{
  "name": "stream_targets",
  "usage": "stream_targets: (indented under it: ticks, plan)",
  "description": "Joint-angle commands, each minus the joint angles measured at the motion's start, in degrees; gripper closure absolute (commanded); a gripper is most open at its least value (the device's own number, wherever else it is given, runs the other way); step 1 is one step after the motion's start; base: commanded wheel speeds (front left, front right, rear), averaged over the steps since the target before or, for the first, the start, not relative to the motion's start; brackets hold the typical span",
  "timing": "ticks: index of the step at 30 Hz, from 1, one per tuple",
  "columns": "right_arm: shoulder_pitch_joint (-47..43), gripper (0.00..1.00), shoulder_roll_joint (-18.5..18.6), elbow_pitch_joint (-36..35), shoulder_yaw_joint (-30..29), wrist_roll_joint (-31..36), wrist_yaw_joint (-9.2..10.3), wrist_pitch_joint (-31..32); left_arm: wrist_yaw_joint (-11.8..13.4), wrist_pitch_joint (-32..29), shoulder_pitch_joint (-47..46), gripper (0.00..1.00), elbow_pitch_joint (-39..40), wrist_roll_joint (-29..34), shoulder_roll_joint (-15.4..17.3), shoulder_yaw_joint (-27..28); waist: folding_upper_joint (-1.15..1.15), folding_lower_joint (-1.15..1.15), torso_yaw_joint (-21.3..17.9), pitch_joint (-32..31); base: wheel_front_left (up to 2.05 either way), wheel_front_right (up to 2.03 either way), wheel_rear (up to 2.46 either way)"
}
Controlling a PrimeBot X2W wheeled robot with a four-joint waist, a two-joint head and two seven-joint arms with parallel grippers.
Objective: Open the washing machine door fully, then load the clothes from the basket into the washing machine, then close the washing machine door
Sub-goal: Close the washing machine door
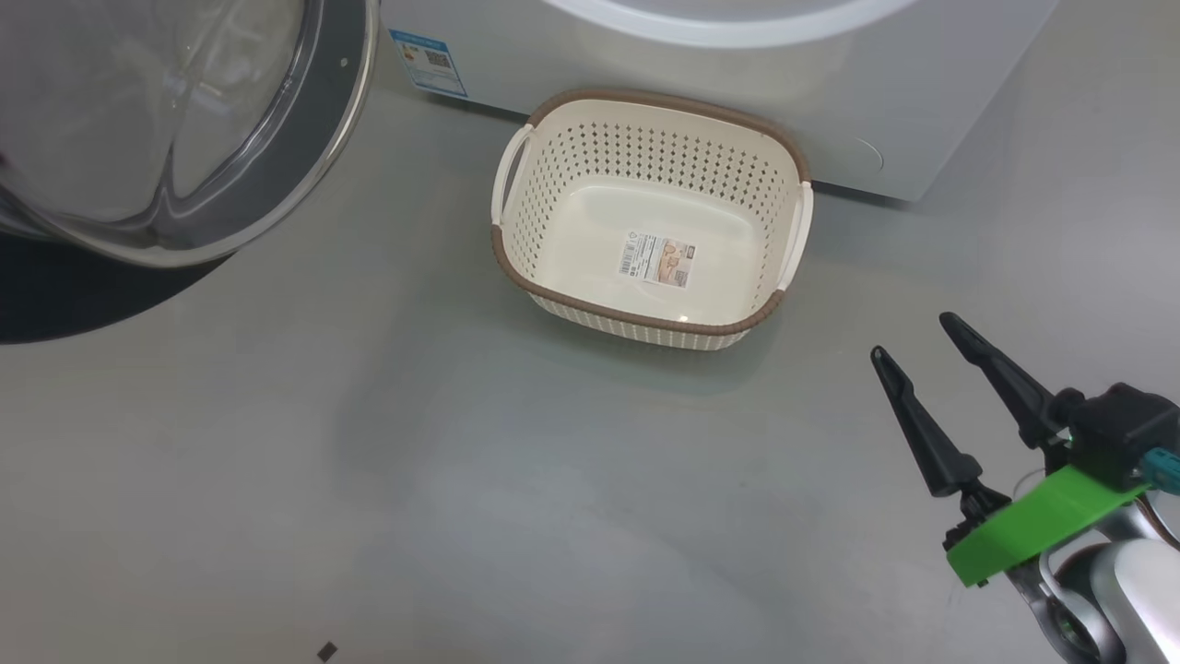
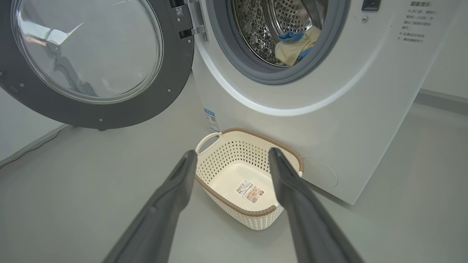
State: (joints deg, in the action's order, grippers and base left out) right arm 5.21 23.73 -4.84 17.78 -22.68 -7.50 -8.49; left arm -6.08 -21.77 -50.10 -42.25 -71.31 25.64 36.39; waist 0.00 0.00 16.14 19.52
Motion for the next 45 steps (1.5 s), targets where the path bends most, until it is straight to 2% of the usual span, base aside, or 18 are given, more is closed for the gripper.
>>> stream_targets:
  ticks: [1,16,22,31,45]
  plan:
    - [1.03,0.00,1.59,-2.02,0.30,0.06,0.01,0.02,-0.63,-0.76,0.57,1.00,2.33,-0.44,3.51,0.75,0.00,0.00,-0.18,0.19,0.00,0.00,0.00]
    - [0.96,0.00,2.03,-2.66,-0.02,0.21,0.01,0.30,-0.76,-0.62,0.68,1.00,3.27,-0.42,3.19,0.35,0.00,0.00,-1.06,1.55,0.00,0.00,0.00]
    - [0.90,0.00,1.57,-2.53,0.01,0.36,0.01,0.31,-0.55,-3.23,1.29,1.00,4.14,-1.25,3.42,0.10,0.00,0.00,-0.68,1.59,0.00,0.00,0.00]
    - [1.36,0.00,1.43,-2.34,0.90,0.25,0.01,0.35,1.26,-7.66,2.62,1.00,6.79,-2.94,2.78,-0.16,0.00,0.00,-0.01,1.40,0.00,0.00,0.00]
    - [1.79,0.00,2.32,-1.78,2.13,-0.34,0.01,0.01,3.69,-5.90,3.96,1.00,10.26,-1.55,2.56,0.14,0.00,0.00,-1.09,1.43,0.00,0.00,0.00]
